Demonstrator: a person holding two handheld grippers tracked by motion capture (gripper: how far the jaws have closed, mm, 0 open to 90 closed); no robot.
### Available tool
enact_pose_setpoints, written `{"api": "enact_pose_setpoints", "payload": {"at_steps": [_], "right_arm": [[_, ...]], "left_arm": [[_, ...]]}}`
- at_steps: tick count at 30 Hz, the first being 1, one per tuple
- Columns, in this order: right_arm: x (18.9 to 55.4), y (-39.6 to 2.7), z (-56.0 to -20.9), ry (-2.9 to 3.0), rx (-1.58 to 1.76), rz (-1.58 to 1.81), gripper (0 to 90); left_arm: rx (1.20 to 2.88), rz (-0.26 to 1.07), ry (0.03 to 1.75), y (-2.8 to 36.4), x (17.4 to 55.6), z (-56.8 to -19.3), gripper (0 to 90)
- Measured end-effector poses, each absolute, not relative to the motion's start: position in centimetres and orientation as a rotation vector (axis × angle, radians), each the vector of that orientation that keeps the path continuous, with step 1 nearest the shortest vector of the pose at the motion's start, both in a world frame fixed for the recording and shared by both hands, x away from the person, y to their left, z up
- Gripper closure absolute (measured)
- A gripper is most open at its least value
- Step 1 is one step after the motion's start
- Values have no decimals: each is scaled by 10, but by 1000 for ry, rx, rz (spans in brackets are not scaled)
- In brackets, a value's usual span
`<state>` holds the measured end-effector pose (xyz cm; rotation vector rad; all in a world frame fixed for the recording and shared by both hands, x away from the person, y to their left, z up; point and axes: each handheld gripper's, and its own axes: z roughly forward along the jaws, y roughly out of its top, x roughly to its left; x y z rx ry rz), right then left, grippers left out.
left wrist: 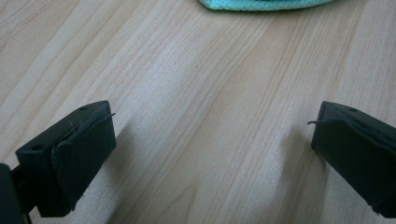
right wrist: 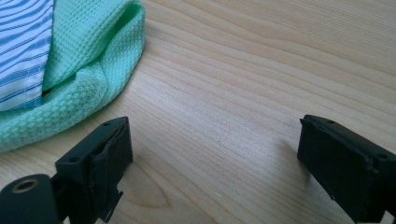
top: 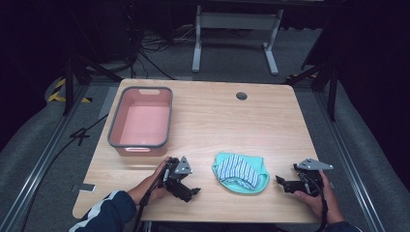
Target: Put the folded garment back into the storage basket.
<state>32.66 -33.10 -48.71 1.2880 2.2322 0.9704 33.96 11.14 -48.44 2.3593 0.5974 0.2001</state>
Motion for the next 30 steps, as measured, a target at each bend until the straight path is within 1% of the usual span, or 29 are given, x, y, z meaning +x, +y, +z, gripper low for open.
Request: {"api": "enact_pose_setpoints", "payload": {"at_steps": [9, 12, 15, 18, 20, 21, 22, 23, 24, 25, 26, 27, 30], "right_arm": [[327, -331, -487, 2234, 1281, 971, 104], [326, -332, -487, 2232, 1285, 967, 104], [326, -332, -487, 2232, 1284, 965, 104], [325, -333, -487, 2230, 1290, 967, 102], [326, -333, -487, 2236, 1290, 958, 100], [326, -332, -486, 2237, 1301, 950, 99], [326, -331, -485, 2237, 1310, 942, 100], [327, -331, -485, 2242, 1313, 927, 111], [327, -329, -483, 2233, 1337, 927, 184], [328, -328, -481, 2231, 1339, 929, 229], [328, -326, -480, 2239, 1336, 934, 260], [329, -324, -479, 2254, 1330, 954, 267], [328, -317, -473, 2259, 1317, 1003, 271]], "left_arm": [[2370, 192, 567, 115, 339, -484, 1], [2377, 179, 531, 117, 341, -484, 0], [2384, 169, 491, 118, 342, -484, 15], [2386, 178, 498, 116, 344, -483, 19], [2384, 174, 492, 114, 346, -481, 55], [2385, 162, 487, 114, 347, -479, 98], [2377, 149, 478, 114, 348, -478, 174], [2376, 132, 470, 113, 349, -477, 198], [2375, 132, 483, 111, 350, -476, 181], [2385, 134, 484, 109, 352, -475, 185], [2385, 152, 470, 107, 353, -473, 213], [2383, 157, 479, 106, 354, -472, 253], [2356, 140, 517, 103, 362, -466, 272]]}}
